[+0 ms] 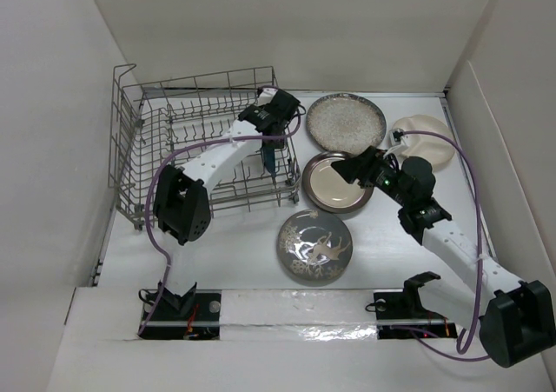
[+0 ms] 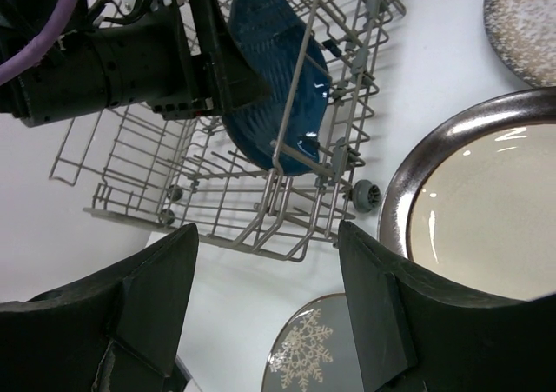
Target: Load the plates into the dish rack
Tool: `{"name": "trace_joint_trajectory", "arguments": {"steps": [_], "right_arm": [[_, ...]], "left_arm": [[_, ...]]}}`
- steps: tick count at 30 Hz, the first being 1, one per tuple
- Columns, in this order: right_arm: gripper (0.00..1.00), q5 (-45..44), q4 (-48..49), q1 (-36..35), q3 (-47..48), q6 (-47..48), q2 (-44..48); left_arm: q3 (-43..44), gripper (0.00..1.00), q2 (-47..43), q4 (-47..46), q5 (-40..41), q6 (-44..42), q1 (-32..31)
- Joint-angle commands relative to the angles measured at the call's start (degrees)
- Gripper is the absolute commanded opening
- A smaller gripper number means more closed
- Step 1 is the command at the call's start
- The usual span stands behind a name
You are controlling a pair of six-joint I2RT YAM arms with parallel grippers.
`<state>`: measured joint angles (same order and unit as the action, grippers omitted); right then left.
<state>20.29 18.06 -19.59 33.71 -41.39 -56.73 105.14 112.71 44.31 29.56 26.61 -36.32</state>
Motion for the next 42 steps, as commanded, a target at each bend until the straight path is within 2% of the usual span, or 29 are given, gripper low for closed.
{"name": "trace_joint_trajectory", "arguments": {"steps": [1,6,12,14,16,19,20,21,22,23,24,27,28,29,30,32,33,37,42], "right_arm": [[0.71,-2.5,3.4,-0.5,-0.4,0.4,0.2],[0.71,-3.7,3.1,-0.5,-0.5,0.6,0.3],[0.69,-7.8,3.1,0.1,-1.6,0.3,0.2],[0.67,-8.9,3.5,1.2,-2.2,-0.3,-0.1],[0.60,-9.3,3.7,3.2,-3.0,-1.3,-0.7],[0.30,-9.8,3.7,6.1,-4.0,-2.6,-2.4],[0.19,-10.4,3.6,6.9,-4.9,-2.9,-2.9],[0.00,-10.7,3.4,7.7,-5.3,-3.4,-3.2],[0.00,-11.3,3.1,9.1,-5.8,-3.8,-3.4],[0.00,-12.7,2.7,9.8,-7.0,-4.1,-3.4],[0.00,-13.6,2.4,10.6,-7.6,-4.8,-3.6],[0.00,-16.5,1.3,13.4,-9.9,-5.6,-4.2],[0.08,-17.1,0.9,14.2,-10.4,-5.8,-4.4],[0.25,-18.3,0.5,15.5,-10.8,-5.9,-4.7],[0.60,-18.8,0.3,16.0,-11.6,-6.1,-5.1],[0.77,-17.3,0.7,17.8,-12.0,-6.6,-7.3],[0.80,-16.0,1.6,17.8,-12.2,-7.5,-8.6],[0.78,-10.5,5.0,18.4,-11.6,-10.5,-16.4],[0.73,-11.7,7.7,15.3,-10.7,-14.8,-22.0]], "left_arm": [[2.5,0.52,-1.3,-2.7,-2.3,-2.6,-0.2],[1.9,0.54,-3.5,-4.8,-3.0,-4.3,-0.2],[3.0,0.71,-8.9,-7.9,-4.8,-7.0,1.6],[2.5,0.73,-13.0,-11.0,-5.3,-8.1,2.1],[1.0,0.73,-16.0,-13.4,-6.5,-8.5,2.7],[-2.6,0.70,-22.1,-17.2,-9.0,-8.2,2.7],[-4.2,0.68,-25.7,-19.9,-10.1,-8.0,2.7],[-6.3,0.58,-27.6,-21.5,-11.3,-7.5,2.7],[-10.9,0.45,-29.6,-23.3,-14.7,-7.4,2.7],[-13.3,0.26,-33.6,-27.0,-16.8,-7.2,2.7],[-15.7,0.01,-35.3,-28.7,-20.9,-7.3,2.7],[-24.4,0.00,-41.7,-33.2,-23.1,-6.8,2.1],[-27.7,0.00,-43.0,-34.1,-24.2,-7.1,1.5],[-28.8,0.00,-44.7,-35.3,-24.6,-7.3,1.5],[-29.9,0.00,-45.5,-35.6,-25.2,-7.4,1.0],[-31.9,0.02,-47.0,-36.1,-25.3,-8.5,1.0],[-32.5,0.15,-47.5,-36.3,-25.4,-9.0,1.0],[-37.0,0.33,-49.6,-39.4,-27.9,-11.0,1.0],[-40.0,0.36,-53.4,-41.6,-29.3,-11.4,1.0]]}}
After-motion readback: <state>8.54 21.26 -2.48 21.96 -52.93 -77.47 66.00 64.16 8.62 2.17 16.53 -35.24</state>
